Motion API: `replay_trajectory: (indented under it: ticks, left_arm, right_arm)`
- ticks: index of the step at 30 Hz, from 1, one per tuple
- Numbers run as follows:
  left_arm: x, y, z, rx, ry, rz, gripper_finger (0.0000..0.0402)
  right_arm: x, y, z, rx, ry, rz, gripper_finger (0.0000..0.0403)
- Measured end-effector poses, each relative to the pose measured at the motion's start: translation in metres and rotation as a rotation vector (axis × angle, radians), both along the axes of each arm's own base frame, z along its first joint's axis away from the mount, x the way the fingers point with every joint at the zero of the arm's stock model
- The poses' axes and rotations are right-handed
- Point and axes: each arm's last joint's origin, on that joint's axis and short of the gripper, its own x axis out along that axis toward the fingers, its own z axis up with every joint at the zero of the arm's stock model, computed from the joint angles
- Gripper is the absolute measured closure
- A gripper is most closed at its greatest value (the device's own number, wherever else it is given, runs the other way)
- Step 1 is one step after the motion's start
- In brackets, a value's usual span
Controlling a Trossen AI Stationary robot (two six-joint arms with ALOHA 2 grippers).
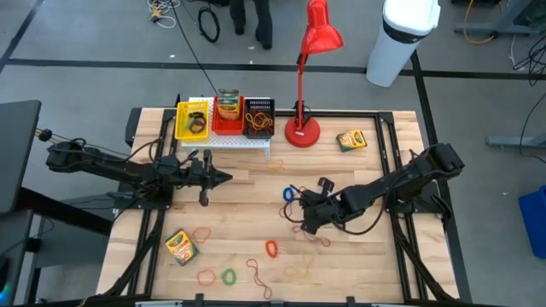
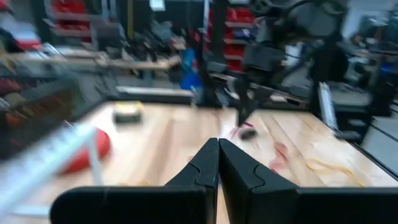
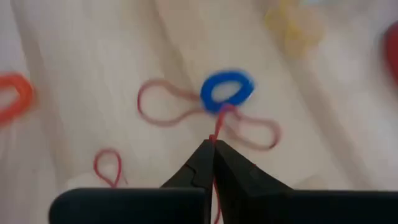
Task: Pick & Place Office Desk Supplies
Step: Put the red rubber band into the black bin on the shelf
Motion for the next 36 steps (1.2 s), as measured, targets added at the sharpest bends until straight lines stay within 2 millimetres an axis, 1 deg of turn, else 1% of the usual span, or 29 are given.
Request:
replay_trajectory:
  ticks: [3,6,8,11,14,20,23,26,28,32,36]
  left_arm:
    - [0.0,0.003,0.003,0.016,-0.028,0.081,0.0383]
    - [0.0,0.004,0.003,0.022,-0.021,0.114,0.0383]
    - [0.0,0.004,0.002,0.028,-0.017,0.113,0.0383]
    - [0.0,0.004,0.002,0.031,-0.011,0.113,0.0383]
    - [0.0,0.004,0.001,0.031,-0.009,0.114,0.0383]
    - [0.001,0.004,0.001,0.032,-0.008,0.114,0.0384]
    - [0.001,0.004,0.001,0.032,-0.008,0.114,0.0384]
    - [0.001,0.004,0.001,0.032,-0.008,0.114,0.0384]
    - [0.001,0.004,0.001,0.032,-0.009,0.114,0.0384]
    - [0.0,0.004,0.002,0.03,-0.014,0.131,0.0384]
    - [0.0,0.004,0.001,0.03,-0.013,0.133,0.0384]
  right_arm:
    - [0.005,0.0,0.027,-0.066,-0.039,0.006,0.0392]
    - [0.017,-0.002,0.057,-0.133,-0.106,0.028,0.0399]
    - [0.027,-0.009,0.076,-0.161,-0.16,0.043,0.0396]
    - [0.042,-0.028,0.097,-0.213,-0.234,0.057,0.0395]
    - [0.055,-0.054,0.114,-0.27,-0.303,0.044,0.0399]
    - [0.07,-0.109,0.144,-0.373,-0.45,0.0,0.0398]
    - [0.071,-0.138,0.15,-0.397,-0.491,-0.026,0.04]
    - [0.075,-0.164,0.148,-0.384,-0.534,-0.054,0.0401]
    - [0.08,-0.18,0.142,-0.385,-0.542,-0.064,0.04]
    - [0.093,-0.203,0.128,-0.361,-0.583,-0.045,0.04]
    - [0.1,-0.221,0.107,-0.339,-0.532,-0.071,0.04]
